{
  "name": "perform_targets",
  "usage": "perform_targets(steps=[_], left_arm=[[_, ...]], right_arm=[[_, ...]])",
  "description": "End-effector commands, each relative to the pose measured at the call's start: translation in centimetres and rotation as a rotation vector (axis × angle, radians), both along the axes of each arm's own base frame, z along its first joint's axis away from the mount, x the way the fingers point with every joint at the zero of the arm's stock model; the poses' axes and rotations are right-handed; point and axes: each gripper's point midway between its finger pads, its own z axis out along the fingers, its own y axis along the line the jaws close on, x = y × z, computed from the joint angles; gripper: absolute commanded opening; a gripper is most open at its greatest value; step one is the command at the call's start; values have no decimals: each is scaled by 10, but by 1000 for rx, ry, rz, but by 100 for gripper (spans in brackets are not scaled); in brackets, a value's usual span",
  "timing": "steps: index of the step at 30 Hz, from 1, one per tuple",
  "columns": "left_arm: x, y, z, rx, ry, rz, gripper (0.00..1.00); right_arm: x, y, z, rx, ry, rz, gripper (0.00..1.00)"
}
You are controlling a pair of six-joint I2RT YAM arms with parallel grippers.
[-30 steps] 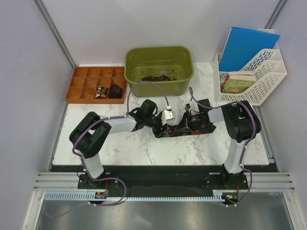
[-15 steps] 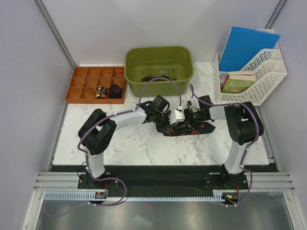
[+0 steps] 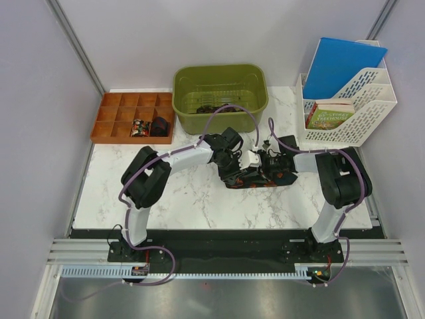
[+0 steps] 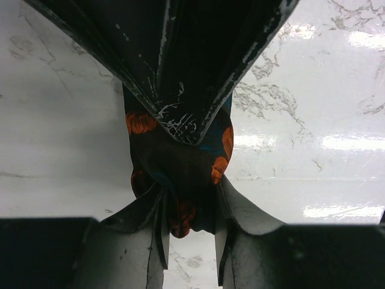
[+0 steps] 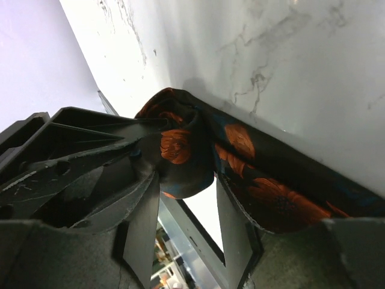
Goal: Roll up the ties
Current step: Roll the tie at the center of the board.
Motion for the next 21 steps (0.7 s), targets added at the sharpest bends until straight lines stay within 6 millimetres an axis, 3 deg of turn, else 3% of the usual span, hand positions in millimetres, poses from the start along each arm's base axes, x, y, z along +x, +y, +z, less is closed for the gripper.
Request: perform_targets(steps=[1, 6, 9, 10, 12, 13, 16, 17, 18, 19, 20, 21], left_arm=[[-17, 27, -38, 156, 75, -13, 26], [-19, 29, -43, 165, 87, -10, 29], [-20, 28, -45, 168, 94, -7, 30], [-19, 28, -46, 169, 94, -7, 30], [-16, 27, -46, 157, 89, 5, 32], [-14, 26, -40, 134, 83, 14, 37], [-5, 24, -27, 27, 102, 77, 54], [-14, 22, -9, -59, 146, 95, 58], [3, 17, 3, -161, 109, 129, 63], [5, 16, 16, -228, 98, 141, 72], [-8, 21, 13, -271, 138, 163, 74], [8, 14, 43, -389, 32, 160, 75]], right_arm=[[11, 9, 6, 57, -40, -31, 49], [9, 19, 6, 83, -44, -17, 46], [3, 20, -3, 73, -15, -7, 37], [0, 17, -8, 54, -18, 5, 25], [-5, 11, -18, 11, 9, 13, 9], [-7, 8, -25, -10, 11, 20, 0], [-7, -4, -38, -44, 41, 8, 0], [-7, -6, -41, -51, 32, 17, 0], [-5, -9, -44, -58, 33, 14, 0], [-6, -10, -50, -61, 41, 21, 0], [-5, -11, -52, -62, 25, 37, 0], [-3, -11, -52, -59, 10, 46, 0]])
